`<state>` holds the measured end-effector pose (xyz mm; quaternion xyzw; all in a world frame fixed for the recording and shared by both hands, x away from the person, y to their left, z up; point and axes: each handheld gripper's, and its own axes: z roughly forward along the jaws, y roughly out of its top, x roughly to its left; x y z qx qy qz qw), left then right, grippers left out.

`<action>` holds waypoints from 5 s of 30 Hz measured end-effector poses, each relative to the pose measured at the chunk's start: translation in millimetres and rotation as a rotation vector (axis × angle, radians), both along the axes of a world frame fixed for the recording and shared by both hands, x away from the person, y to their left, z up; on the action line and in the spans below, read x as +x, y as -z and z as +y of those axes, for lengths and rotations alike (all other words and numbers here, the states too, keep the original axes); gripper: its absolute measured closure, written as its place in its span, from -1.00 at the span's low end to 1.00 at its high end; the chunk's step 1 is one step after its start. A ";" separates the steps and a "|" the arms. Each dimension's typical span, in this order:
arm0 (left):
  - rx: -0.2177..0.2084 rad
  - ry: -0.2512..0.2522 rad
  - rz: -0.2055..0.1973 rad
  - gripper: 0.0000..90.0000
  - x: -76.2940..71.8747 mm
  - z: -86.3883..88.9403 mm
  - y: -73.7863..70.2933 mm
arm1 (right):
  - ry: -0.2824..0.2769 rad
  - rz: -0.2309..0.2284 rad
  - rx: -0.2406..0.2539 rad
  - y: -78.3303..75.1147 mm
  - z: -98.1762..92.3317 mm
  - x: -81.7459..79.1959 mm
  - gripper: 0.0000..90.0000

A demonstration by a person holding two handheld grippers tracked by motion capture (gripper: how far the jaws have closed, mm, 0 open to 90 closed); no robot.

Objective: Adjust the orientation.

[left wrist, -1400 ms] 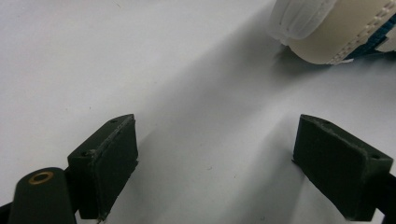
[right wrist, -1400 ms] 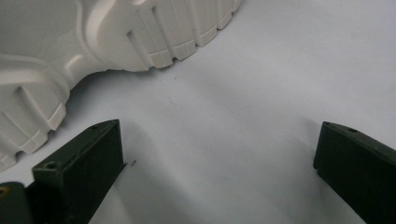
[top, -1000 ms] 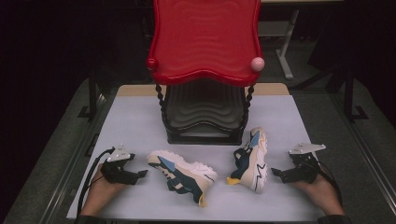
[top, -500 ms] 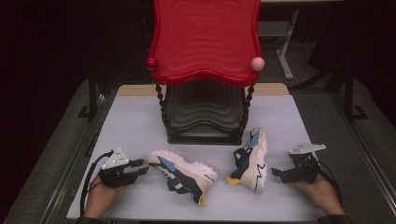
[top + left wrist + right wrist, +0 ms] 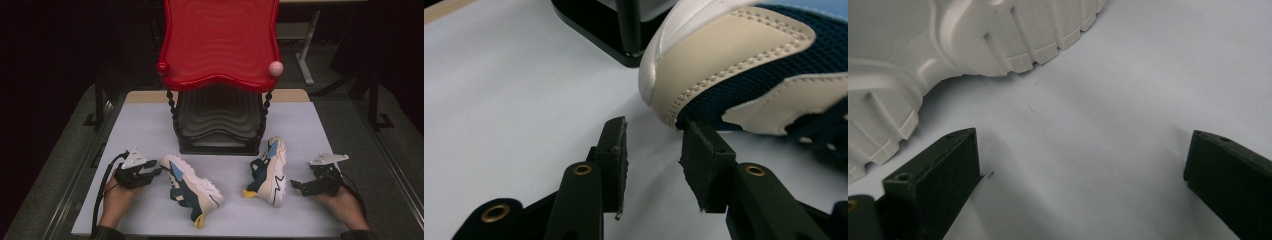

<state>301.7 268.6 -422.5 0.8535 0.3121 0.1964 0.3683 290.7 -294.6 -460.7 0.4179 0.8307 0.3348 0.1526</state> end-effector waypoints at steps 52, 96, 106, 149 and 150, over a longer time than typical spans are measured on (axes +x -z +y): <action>-0.158 0.276 0.110 0.65 -34.9 -2.5 5.5 | 0.002 0.002 0.001 0.0 0.1 -0.2 -0.98; -0.208 0.167 0.055 0.89 -41.3 42.8 -50.4 | 0.002 0.003 0.002 0.0 0.0 -0.2 -0.98; -0.188 0.059 0.031 0.89 -48.4 77.3 -57.0 | 0.000 0.001 0.001 0.1 -0.1 0.1 -0.98; -0.254 0.267 0.123 0.48 -71.8 -5.6 -50.1 | -0.002 0.002 0.000 0.1 -0.3 0.3 -0.98; -0.239 0.265 0.123 0.55 -72.4 -4.5 -47.6 | -0.002 0.003 0.001 0.0 -0.2 0.3 -0.98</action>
